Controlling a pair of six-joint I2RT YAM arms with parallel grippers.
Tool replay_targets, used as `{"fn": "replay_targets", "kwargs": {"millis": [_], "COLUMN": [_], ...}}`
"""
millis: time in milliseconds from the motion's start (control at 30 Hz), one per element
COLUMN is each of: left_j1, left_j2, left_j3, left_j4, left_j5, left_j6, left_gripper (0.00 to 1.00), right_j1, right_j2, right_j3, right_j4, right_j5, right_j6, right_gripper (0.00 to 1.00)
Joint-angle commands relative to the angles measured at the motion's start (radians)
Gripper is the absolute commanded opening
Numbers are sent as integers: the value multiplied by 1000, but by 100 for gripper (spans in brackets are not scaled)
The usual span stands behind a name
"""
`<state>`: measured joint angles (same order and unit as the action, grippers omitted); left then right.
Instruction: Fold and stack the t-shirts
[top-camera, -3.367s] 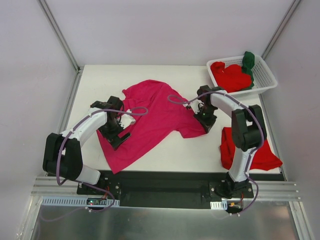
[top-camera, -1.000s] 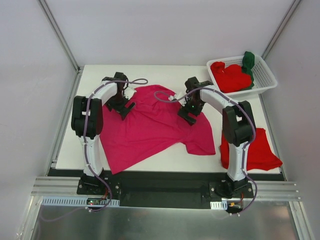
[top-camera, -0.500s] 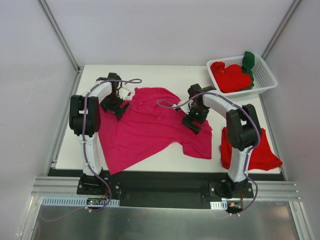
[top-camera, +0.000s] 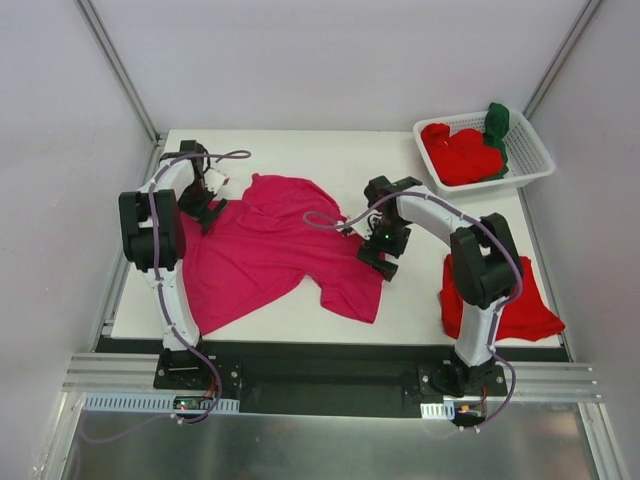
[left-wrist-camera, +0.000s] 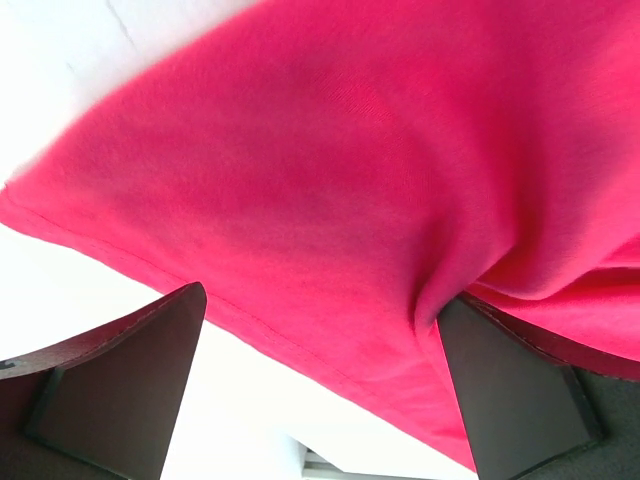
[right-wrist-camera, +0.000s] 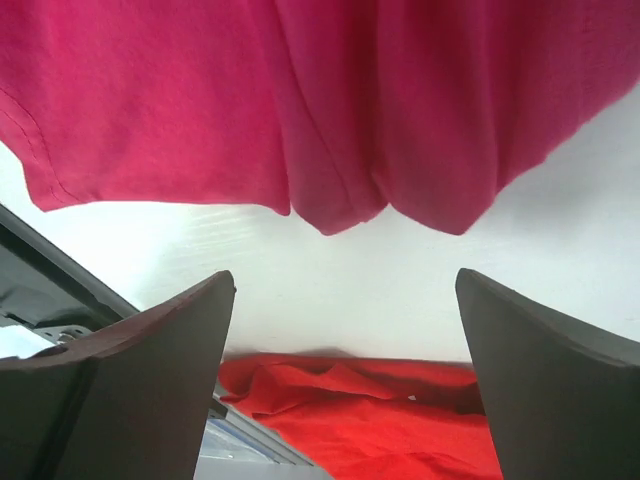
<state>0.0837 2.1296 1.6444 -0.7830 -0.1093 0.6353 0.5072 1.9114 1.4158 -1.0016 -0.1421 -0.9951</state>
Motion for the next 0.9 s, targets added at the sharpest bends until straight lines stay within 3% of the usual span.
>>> {"fn": "replay_targets", "kwargs": {"millis": [0, 167, 267, 333, 600, 733, 867], "left_j1": [-21, -27, -27, -27, -61, -120, -160], "left_j2": [-22, -106, -163, -203, -388, -431, -448], "left_j3": [32, 35, 19, -7, -271, -382, -411], "left_j4": [-15, -27, -51, -87, -116, -73, -67], "left_j5": [36, 72, 83, 106, 186, 166, 143], "left_j6": [24, -2, -16, -37, -111, -152, -178], "left_gripper": [99, 99, 99, 99, 99, 99, 99], "right_j1": [-4, 1, 8, 25, 71, 102, 116], "right_j2": [-37, -80, -72, 9, 454, 528, 505], "right_j3": [83, 172, 228, 287, 861, 871, 766], "right_j4": [32, 222, 453, 504, 501, 560, 615], "right_j5": [8, 220, 271, 288, 291, 265, 230], "right_j6": [64, 95, 84, 62, 107, 87, 107], "right_gripper": [96, 96, 96, 96, 96, 96, 96]}}
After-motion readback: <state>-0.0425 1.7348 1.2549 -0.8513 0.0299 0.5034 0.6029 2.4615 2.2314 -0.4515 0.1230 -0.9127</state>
